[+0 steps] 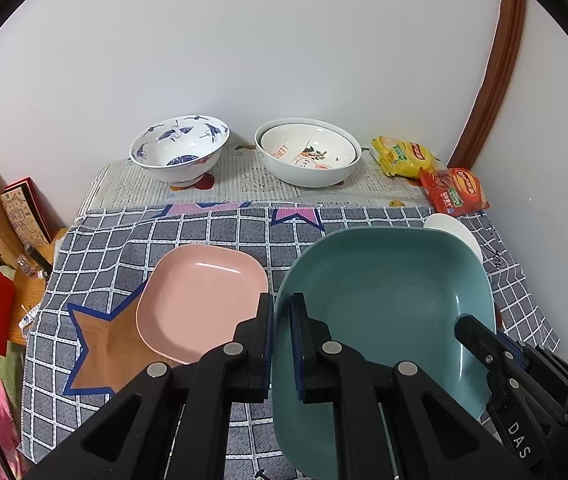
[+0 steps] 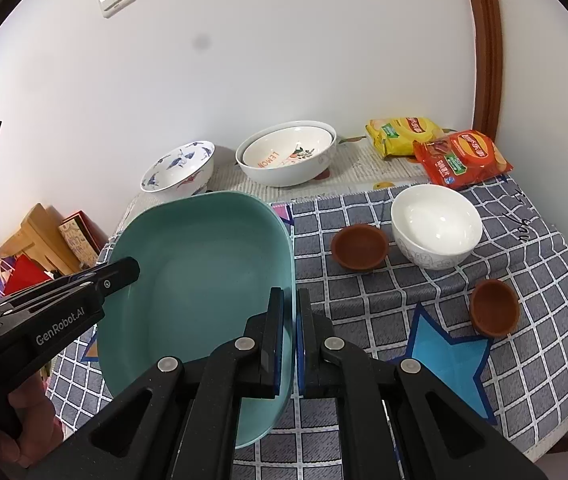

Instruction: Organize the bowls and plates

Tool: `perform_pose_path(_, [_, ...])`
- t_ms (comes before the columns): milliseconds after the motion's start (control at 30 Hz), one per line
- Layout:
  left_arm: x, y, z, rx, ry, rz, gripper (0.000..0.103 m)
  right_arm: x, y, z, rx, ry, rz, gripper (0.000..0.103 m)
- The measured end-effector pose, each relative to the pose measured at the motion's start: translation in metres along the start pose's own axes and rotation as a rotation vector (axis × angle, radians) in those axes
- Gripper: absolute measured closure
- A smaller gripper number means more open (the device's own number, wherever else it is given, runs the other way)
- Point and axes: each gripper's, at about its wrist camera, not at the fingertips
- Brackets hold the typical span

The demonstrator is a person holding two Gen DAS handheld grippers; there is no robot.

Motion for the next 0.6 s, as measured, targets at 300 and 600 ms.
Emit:
perform_pose_path(300, [-0.0016, -0.0012, -0.0029, 0.002, 0.004, -0.004, 0.094, -0.0033, -0.0025, -0.0034, 0.006, 0.004, -0.003, 0.098])
perform_pose_path(600, [-0.0073, 0.001, -0.0025, -0.004, -0.003, -0.013, 0.094, -0.0081, 0.0006, -0.0036, 0.0, 0.005, -0.003, 0.098])
Point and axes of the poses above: each gripper's, at about its wrist camera, not at the fingertips, and y roughly the way its jaws point, x to its right, z to its top, and after that the axes turned 13 degrees about -x, right-handed
